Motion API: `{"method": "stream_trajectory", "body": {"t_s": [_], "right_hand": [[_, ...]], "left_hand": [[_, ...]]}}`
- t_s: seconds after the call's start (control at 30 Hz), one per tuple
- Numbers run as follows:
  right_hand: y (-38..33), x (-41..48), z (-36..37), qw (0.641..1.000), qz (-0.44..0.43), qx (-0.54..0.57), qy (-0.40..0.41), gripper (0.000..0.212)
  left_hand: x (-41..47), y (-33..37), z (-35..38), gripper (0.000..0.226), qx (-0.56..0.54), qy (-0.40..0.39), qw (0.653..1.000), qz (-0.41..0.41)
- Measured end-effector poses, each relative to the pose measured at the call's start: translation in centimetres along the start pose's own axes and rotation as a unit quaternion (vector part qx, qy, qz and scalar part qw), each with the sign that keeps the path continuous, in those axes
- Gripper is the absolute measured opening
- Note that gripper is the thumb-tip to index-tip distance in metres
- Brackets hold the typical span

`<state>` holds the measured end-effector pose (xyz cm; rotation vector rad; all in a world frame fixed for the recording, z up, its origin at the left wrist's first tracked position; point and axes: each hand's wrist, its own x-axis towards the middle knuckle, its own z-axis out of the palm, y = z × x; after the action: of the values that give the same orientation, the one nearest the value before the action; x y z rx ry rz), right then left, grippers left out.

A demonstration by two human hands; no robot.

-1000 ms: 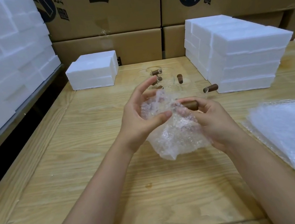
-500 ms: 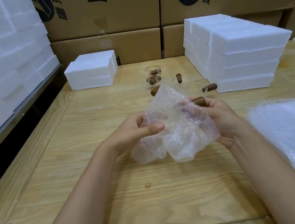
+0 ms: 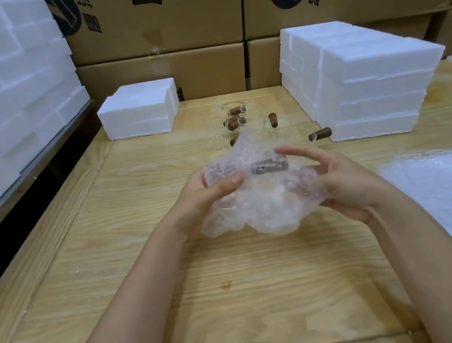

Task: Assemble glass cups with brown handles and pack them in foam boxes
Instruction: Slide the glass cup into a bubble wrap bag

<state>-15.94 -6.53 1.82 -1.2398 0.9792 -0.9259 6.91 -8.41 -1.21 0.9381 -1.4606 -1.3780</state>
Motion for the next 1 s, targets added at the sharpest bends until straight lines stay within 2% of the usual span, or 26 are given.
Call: {"method": "stream_trajectory", "body": {"t_s": [0.1, 0.17, 0.23, 0.27, 0.33, 0.43, 0.5, 0.63, 0.73, 0.8, 0.87, 0.93, 1.0], "right_hand": [[0.0, 0.3, -0.6, 0.988, -0.033, 0.06, 0.138, 0.038], [0.5, 0.6, -0.2, 0.975, -0.068, 0.029, 0.208, 0.026], [0.7, 0.7, 0.2, 0.959, -0.137, -0.046, 0.243, 0.029], [0.5, 0.5, 0.4, 0.952, -0.179, -0.074, 0.237, 0.029], [0.0, 0.2, 0.7, 0.949, -0.222, -0.126, 0.186, 0.015], [0.3, 0.4, 1.0, 0.953, -0.135, -0.258, 0.087, 0.004], [1.0, 0.7, 1.2, 0.949, -0.074, -0.303, 0.047, 0.011], [1.2, 0.6, 1.5, 0.977, -0.061, -0.206, 0.021, 0.011], [1.0, 0.7, 1.2, 0.995, -0.051, -0.066, 0.045, 0.02], [0.8, 0.9, 0.9, 0.997, -0.042, 0.031, 0.059, 0.017], [0.7, 1.1, 0.8, 0.991, -0.032, 0.099, 0.085, 0.014], [0.9, 1.4, 1.0, 0.985, -0.024, 0.132, 0.108, 0.014], [1.2, 1.7, 1.5, 0.981, -0.028, 0.152, 0.121, 0.008]], "left_hand": [[-0.3, 0.1, -0.6, 0.052, 0.032, -0.04, 0.998, -0.024], [-0.4, 0.3, -0.4, 0.051, 0.04, -0.06, 0.997, -0.032], [-0.3, 0.1, -0.1, 0.055, 0.048, -0.054, 0.997, -0.029], [-0.3, 0.1, 0.0, 0.058, 0.05, -0.044, 0.997, -0.028], [-0.2, 0.0, 0.0, 0.063, 0.048, -0.027, 0.998, -0.025], [-0.2, 0.0, 0.1, 0.067, 0.067, -0.016, 0.997, -0.019], [-0.2, 0.2, 0.2, 0.071, 0.092, -0.004, 0.996, -0.017], [-0.2, 0.5, 0.7, 0.089, 0.09, 0.001, 0.996, -0.001], [-0.3, 0.9, -0.3, 0.091, -0.081, -0.032, 0.996, 0.003], [-0.7, 0.9, -1.5, 0.1, -0.21, -0.019, 0.977, -0.045], [-1.1, 0.3, -2.1, 0.108, -0.271, -0.019, 0.959, -0.074], [-1.1, -0.1, -1.4, 0.109, -0.278, -0.02, 0.958, -0.069], [-0.8, 0.0, 0.0, 0.097, -0.226, 0.002, 0.973, -0.044]]}}
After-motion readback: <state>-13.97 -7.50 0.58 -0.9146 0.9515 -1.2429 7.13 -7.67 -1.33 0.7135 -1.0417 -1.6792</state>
